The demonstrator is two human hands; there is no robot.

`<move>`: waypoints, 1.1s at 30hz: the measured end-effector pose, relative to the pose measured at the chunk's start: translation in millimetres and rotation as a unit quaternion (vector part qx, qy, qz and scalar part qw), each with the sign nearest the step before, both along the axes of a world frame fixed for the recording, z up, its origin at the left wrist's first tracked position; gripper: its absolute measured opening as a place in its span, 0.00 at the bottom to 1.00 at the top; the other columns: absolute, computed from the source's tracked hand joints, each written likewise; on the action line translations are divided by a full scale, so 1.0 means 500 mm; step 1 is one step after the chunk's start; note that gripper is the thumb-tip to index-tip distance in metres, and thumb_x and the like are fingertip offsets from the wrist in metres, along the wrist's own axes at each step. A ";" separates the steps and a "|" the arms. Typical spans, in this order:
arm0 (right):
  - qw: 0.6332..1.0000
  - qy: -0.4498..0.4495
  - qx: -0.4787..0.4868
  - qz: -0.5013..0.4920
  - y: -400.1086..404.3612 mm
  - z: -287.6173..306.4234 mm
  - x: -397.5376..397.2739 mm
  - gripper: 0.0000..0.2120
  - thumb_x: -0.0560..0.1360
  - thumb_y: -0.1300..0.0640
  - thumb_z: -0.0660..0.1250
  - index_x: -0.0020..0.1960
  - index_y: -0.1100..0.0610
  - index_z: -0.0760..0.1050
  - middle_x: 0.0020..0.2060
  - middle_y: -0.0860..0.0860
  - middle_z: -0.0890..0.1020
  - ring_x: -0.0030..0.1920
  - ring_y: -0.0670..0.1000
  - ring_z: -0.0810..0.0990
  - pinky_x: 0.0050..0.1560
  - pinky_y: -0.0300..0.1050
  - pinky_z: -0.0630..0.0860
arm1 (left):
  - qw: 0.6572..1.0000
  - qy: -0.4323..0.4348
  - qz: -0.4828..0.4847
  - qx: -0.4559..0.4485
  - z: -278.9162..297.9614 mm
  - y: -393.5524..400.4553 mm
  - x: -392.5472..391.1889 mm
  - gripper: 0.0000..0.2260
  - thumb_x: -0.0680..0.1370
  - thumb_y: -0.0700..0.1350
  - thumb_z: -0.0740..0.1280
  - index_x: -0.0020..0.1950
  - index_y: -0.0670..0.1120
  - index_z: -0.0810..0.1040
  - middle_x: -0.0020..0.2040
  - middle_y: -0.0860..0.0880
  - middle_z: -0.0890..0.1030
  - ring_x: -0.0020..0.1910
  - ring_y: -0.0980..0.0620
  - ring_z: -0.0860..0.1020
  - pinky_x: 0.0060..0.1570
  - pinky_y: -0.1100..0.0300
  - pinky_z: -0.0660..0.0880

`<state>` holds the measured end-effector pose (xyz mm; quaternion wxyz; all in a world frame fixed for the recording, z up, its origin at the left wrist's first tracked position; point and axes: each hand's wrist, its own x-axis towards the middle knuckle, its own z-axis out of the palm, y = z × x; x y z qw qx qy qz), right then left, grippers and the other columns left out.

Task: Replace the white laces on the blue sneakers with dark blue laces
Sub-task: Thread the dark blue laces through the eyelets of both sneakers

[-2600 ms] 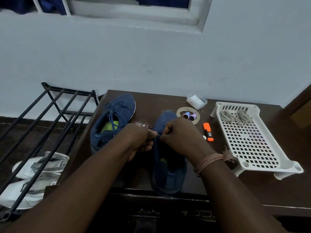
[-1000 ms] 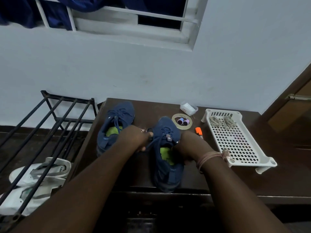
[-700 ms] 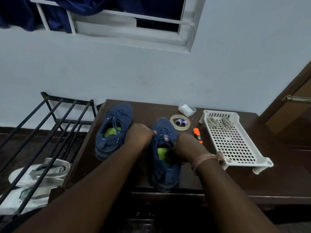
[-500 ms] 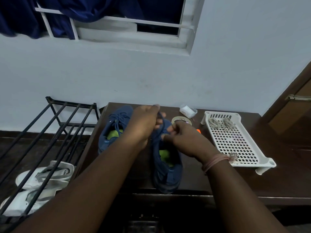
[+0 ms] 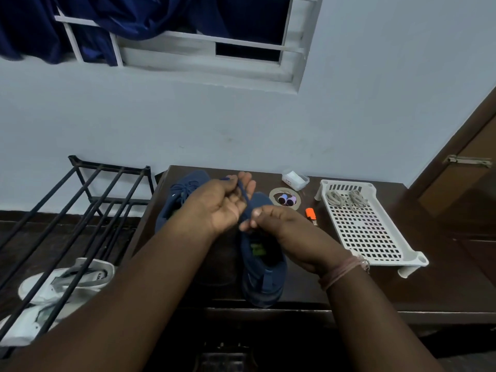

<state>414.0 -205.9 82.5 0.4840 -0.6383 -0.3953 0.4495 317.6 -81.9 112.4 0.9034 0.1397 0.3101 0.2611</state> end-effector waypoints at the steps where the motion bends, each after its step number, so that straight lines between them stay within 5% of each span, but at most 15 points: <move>1: 0.999 0.030 0.005 -0.019 0.000 0.001 0.001 0.14 0.83 0.52 0.60 0.43 0.57 0.76 0.45 0.59 0.83 0.47 0.57 0.79 0.56 0.59 0.74 | 1.000 0.006 0.020 -0.010 -0.003 0.007 -0.005 0.06 0.83 0.32 0.58 0.51 0.37 0.74 0.45 0.41 0.83 0.44 0.48 0.83 0.47 0.52 0.79; 3: 0.997 0.054 0.002 -0.064 -0.012 0.005 0.015 0.14 0.84 0.53 0.59 0.43 0.58 0.74 0.38 0.57 0.82 0.41 0.56 0.80 0.56 0.59 0.75 | 0.998 0.015 0.057 -0.035 -0.014 0.031 -0.015 0.07 0.84 0.32 0.56 0.55 0.37 0.73 0.48 0.41 0.82 0.50 0.48 0.83 0.48 0.51 0.78; 9: 0.972 -0.104 -0.082 -0.193 -0.052 0.005 0.035 0.11 0.75 0.56 0.72 0.42 0.65 0.83 0.27 0.54 0.78 0.23 0.49 0.69 0.23 0.36 0.65 | 0.992 0.067 0.077 -0.070 -0.064 0.066 -0.020 0.17 0.85 0.33 0.50 0.71 0.38 0.69 0.67 0.41 0.77 0.67 0.45 0.77 0.65 0.48 0.74; 13: 0.959 -0.130 -0.098 -0.230 -0.023 -0.004 0.028 0.10 0.80 0.61 0.64 0.46 0.65 0.81 0.30 0.54 0.81 0.26 0.47 0.76 0.28 0.37 0.71 | 0.988 0.153 -0.012 0.025 -0.056 0.045 0.000 0.09 0.84 0.34 0.56 0.57 0.38 0.75 0.63 0.36 0.76 0.60 0.36 0.78 0.60 0.41 0.76; 15: 0.973 -0.078 -0.069 -0.205 -0.009 -0.009 0.022 0.10 0.83 0.64 0.57 0.54 0.65 0.78 0.38 0.57 0.83 0.33 0.49 0.79 0.32 0.38 0.75 | 0.939 0.277 -0.058 0.195 -0.044 0.012 0.005 0.07 0.81 0.35 0.60 0.55 0.38 0.76 0.57 0.40 0.77 0.53 0.40 0.78 0.52 0.48 0.75; 17: 0.982 -0.044 -0.038 -0.181 0.004 -0.011 0.017 0.08 0.83 0.66 0.56 0.56 0.65 0.73 0.41 0.60 0.83 0.36 0.51 0.81 0.35 0.41 0.77 | 0.825 0.367 -0.108 0.416 -0.046 -0.019 -0.006 0.14 0.81 0.40 0.64 0.66 0.39 0.76 0.60 0.44 0.79 0.56 0.44 0.78 0.54 0.54 0.71; 19: 0.986 -0.038 -0.014 -0.164 0.014 -0.009 0.015 0.01 0.82 0.65 0.60 0.53 0.63 0.70 0.41 0.63 0.84 0.36 0.54 0.82 0.36 0.44 0.78 | 0.707 0.349 -0.167 0.592 -0.057 -0.026 -0.019 0.17 0.80 0.44 0.68 0.69 0.45 0.78 0.63 0.49 0.81 0.60 0.51 0.79 0.59 0.59 0.73; 20: 0.987 -0.034 -0.006 -0.156 0.019 -0.005 0.015 0.02 0.81 0.65 0.62 0.51 0.62 0.69 0.40 0.63 0.84 0.36 0.56 0.82 0.35 0.45 0.78 | 0.677 0.326 -0.188 0.632 -0.059 -0.021 -0.024 0.14 0.79 0.44 0.70 0.65 0.48 0.82 0.59 0.50 0.84 0.57 0.55 0.81 0.58 0.60 0.75; 24: 0.989 -0.059 -0.023 -0.136 0.028 0.006 0.030 0.05 0.80 0.61 0.66 0.49 0.63 0.72 0.39 0.64 0.84 0.32 0.54 0.81 0.31 0.44 0.75 | 0.624 0.345 -0.181 0.678 -0.067 0.010 -0.022 0.03 0.75 0.45 0.75 0.47 0.50 0.87 0.42 0.53 0.86 0.42 0.61 0.82 0.41 0.66 0.75; 28: 0.935 -0.290 -0.118 -0.166 0.028 -0.032 0.052 0.19 0.76 0.50 0.70 0.39 0.67 0.78 0.32 0.60 0.82 0.27 0.49 0.75 0.33 0.48 0.75 | 0.619 0.412 -0.149 0.652 -0.081 0.009 -0.003 0.05 0.77 0.44 0.69 0.43 0.49 0.85 0.40 0.53 0.84 0.39 0.59 0.80 0.33 0.65 0.71; 33: 0.946 -0.199 -0.162 -0.198 0.051 -0.050 0.041 0.19 0.73 0.50 0.74 0.34 0.64 0.79 0.24 0.56 0.79 0.23 0.50 0.73 0.26 0.40 0.71 | 0.606 0.436 -0.197 0.636 -0.104 0.013 0.007 0.06 0.74 0.48 0.70 0.41 0.48 0.83 0.38 0.52 0.83 0.39 0.53 0.81 0.36 0.62 0.73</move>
